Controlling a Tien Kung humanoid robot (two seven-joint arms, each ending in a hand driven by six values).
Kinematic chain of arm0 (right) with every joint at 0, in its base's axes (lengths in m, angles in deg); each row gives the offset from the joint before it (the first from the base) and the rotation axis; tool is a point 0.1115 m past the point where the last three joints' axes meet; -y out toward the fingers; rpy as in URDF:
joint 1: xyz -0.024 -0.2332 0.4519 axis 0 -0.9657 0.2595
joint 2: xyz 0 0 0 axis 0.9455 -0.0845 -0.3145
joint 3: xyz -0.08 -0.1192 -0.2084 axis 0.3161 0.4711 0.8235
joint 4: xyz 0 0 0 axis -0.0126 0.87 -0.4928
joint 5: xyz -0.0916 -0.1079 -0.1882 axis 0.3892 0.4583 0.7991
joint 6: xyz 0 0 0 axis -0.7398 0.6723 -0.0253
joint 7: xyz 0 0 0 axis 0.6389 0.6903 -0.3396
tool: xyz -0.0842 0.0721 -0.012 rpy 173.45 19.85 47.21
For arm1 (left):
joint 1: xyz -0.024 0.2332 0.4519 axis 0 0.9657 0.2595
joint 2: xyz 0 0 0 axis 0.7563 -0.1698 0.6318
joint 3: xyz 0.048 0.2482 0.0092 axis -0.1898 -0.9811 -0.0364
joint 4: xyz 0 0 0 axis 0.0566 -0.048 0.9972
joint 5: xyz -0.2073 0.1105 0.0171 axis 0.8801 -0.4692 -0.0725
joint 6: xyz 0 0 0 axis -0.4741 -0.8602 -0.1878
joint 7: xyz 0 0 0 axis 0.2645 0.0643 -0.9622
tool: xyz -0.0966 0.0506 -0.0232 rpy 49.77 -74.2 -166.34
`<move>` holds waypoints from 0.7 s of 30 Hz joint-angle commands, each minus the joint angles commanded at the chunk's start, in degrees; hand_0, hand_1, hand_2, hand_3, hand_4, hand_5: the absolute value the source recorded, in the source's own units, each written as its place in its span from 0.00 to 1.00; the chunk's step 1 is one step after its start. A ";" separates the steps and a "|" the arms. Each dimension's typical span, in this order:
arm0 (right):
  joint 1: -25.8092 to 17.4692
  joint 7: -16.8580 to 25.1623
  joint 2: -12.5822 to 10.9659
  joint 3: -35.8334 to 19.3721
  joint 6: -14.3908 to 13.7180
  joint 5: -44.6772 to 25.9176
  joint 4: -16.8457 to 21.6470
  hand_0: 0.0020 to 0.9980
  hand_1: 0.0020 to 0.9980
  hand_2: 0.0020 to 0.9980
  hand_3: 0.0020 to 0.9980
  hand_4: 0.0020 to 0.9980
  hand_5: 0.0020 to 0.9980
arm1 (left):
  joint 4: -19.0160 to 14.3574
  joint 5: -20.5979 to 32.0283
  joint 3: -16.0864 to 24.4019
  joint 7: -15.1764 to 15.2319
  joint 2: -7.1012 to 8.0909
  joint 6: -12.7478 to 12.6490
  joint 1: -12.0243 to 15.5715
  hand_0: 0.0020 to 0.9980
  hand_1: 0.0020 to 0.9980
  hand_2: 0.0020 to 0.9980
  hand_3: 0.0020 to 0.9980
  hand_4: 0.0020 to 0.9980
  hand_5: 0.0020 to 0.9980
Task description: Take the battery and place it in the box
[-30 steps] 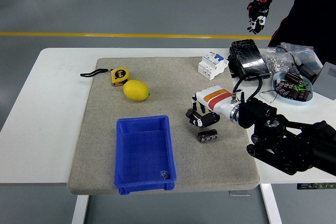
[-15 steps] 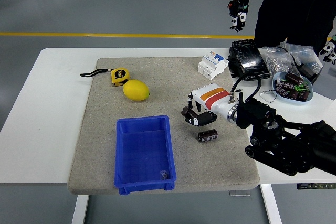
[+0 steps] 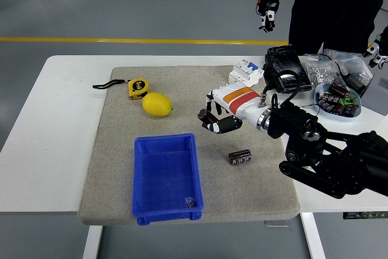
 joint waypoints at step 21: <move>0.26 -6.35 4.26 1.37 6.21 6.10 16.19 0.25 0.40 0.51 0.49 0.76 0.33 | -0.11 0.11 -0.33 0.00 0.17 0.01 -0.03 0.65 0.64 0.64 0.58 0.63 0.58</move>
